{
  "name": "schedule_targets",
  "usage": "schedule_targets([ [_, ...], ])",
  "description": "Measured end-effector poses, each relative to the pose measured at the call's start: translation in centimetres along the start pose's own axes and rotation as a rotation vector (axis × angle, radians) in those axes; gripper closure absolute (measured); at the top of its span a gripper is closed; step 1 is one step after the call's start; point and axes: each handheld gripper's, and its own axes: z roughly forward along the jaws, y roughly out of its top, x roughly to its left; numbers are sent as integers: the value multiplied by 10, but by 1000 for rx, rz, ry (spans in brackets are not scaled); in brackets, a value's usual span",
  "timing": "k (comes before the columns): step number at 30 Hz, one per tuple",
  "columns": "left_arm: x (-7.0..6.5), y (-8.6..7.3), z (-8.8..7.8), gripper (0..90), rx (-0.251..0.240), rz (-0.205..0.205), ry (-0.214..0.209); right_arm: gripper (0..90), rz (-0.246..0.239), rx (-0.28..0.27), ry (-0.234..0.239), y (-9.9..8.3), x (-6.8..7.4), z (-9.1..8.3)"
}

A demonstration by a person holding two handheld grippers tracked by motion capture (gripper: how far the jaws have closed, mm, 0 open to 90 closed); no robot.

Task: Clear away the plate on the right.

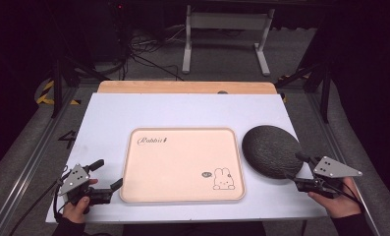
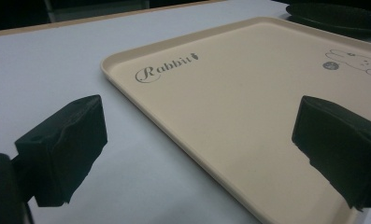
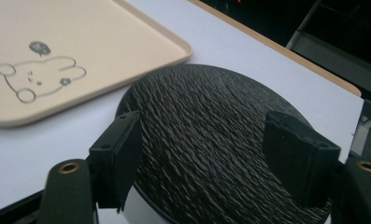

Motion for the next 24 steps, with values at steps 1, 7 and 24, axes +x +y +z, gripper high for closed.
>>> schedule_targets([
  [1, 0, 0, 0, 39, 0, 2, 1, 302, -6, 7, 0, -2, 0, 0],
  [7, 0, 0, 0, 40, 0, 3, 1, 309, -101, 35, -29, -10, 1, -1],
  [24, 1, 0, 0, 40, -1, 2, -2, 398, -395, 108, -61, -19, 19, -1],
])
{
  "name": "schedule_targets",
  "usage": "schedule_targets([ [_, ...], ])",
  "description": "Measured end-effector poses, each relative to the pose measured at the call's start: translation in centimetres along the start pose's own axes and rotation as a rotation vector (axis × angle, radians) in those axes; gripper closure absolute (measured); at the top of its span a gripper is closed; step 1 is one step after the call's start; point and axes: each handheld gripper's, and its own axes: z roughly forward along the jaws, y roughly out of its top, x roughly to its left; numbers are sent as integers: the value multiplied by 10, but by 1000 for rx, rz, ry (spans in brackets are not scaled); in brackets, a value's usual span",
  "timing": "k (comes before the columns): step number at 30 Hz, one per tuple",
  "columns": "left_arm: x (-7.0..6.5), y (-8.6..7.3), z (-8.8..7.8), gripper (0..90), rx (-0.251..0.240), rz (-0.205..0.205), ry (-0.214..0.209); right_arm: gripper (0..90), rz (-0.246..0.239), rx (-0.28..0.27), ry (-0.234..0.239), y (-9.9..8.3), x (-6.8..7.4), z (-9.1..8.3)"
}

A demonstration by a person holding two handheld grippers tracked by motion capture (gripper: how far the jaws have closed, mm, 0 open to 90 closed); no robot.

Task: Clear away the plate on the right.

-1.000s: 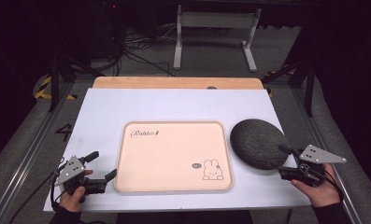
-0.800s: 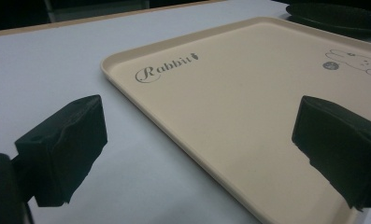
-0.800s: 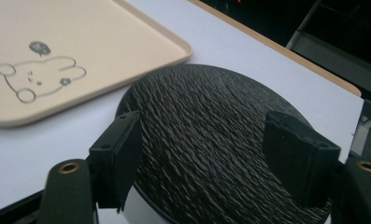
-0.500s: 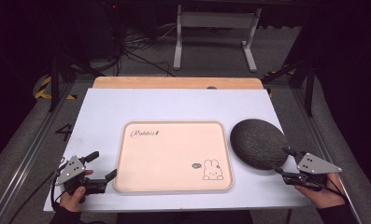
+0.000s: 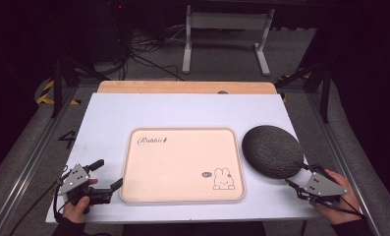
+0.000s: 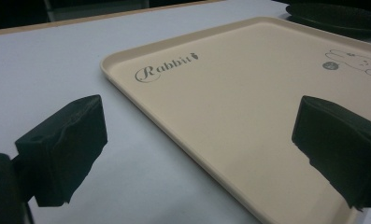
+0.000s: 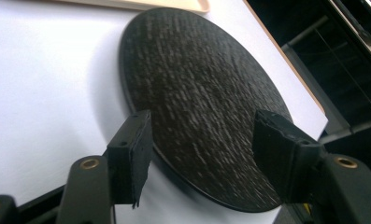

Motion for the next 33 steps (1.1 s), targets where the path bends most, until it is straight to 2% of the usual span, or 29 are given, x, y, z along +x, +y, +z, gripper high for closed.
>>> schedule_targets([
  [7, 0, 0, 0, 40, 1, -1, 0, 437, -119, 17, -20, -3, 8, 4],
  [13, 0, 0, 0, 40, 1, -1, -1, 462, -161, 35, -28, -4, 12, 7],
  [21, 0, 0, 0, 40, 0, 0, -2, 504, -303, 81, -82, -1, 22, 15],
  [25, 0, 0, 0, 40, 0, -1, -3, 509, -351, 89, -107, 0, 25, 20],
  [26, 0, 0, 0, 40, 0, -1, -3, 507, -379, 93, -113, 1, 26, 22],
  [30, 0, 0, 0, 40, 0, -1, -3, 509, -410, 104, -122, 2, 27, 26],
  [33, 0, 0, 0, 40, 0, -4, -4, 515, -452, 119, -140, 3, 29, 30],
])
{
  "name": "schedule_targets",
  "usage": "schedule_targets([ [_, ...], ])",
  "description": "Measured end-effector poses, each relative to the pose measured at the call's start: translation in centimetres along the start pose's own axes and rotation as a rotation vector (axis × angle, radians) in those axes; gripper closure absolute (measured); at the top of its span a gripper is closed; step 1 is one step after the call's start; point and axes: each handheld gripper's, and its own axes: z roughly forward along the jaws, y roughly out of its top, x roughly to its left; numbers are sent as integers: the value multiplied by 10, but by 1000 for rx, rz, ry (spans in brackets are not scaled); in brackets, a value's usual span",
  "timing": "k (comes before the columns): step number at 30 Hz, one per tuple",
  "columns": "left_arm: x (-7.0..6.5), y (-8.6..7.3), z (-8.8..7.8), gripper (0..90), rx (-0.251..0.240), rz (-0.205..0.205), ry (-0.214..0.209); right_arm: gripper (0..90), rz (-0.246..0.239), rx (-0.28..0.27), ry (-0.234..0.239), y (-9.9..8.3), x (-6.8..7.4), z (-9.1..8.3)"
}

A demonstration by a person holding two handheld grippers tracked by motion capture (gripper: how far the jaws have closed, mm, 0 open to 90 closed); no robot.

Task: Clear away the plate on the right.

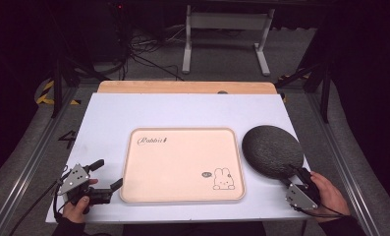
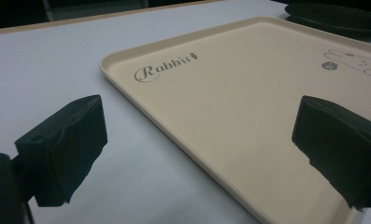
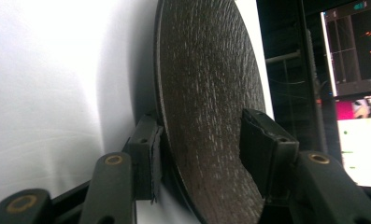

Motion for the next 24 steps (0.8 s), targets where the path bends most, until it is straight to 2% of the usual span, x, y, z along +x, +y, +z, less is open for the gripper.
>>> schedule_targets([
  [12, 0, 0, 0, 40, 0, 0, -2, 524, -143, 66, -82, 9, 9, 12],
  [14, 0, 0, 0, 40, 0, 0, -2, 524, -144, 73, -86, 10, 10, 13],
  [17, 0, 0, 0, 40, 0, 3, -2, 525, -169, 82, -106, 12, 11, 16],
  [24, 0, 0, 0, 40, 0, 3, -2, 525, -181, 90, -109, 13, 12, 18],
])
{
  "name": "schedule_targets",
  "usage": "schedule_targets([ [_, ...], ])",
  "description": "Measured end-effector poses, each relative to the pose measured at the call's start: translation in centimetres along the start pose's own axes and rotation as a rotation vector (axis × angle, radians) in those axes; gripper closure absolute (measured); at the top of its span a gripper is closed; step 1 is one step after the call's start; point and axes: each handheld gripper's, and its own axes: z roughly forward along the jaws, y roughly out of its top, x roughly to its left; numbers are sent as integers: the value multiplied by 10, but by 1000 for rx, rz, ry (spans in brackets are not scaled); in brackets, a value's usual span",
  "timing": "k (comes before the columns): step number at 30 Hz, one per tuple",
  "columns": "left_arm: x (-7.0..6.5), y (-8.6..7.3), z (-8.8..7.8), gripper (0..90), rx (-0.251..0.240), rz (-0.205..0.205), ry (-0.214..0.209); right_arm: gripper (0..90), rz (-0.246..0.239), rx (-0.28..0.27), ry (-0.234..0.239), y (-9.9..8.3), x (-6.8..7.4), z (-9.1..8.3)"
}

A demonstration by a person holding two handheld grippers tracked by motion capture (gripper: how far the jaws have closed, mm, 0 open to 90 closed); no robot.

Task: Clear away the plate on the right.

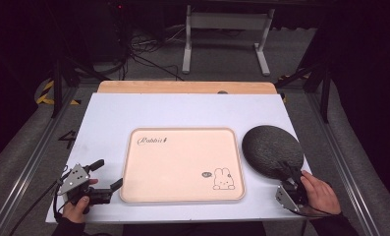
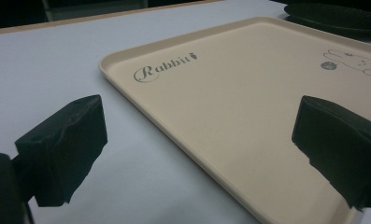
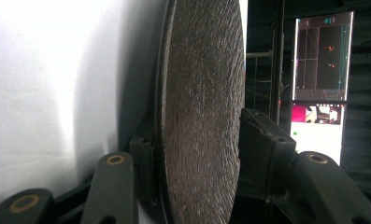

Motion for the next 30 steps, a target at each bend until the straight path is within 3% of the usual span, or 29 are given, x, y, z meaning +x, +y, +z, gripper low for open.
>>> schedule_targets([
  [8, 0, 0, 0, 40, 0, -4, -1, 653, -18, 24, 44, 4, 0, 1],
  [13, 0, 0, 0, 40, -1, -4, -1, 812, -60, 56, 81, 9, 4, 1],
  [30, 0, 0, 0, 40, -3, -8, -1, 853, -36, 95, 47, 14, 2, -1],
])
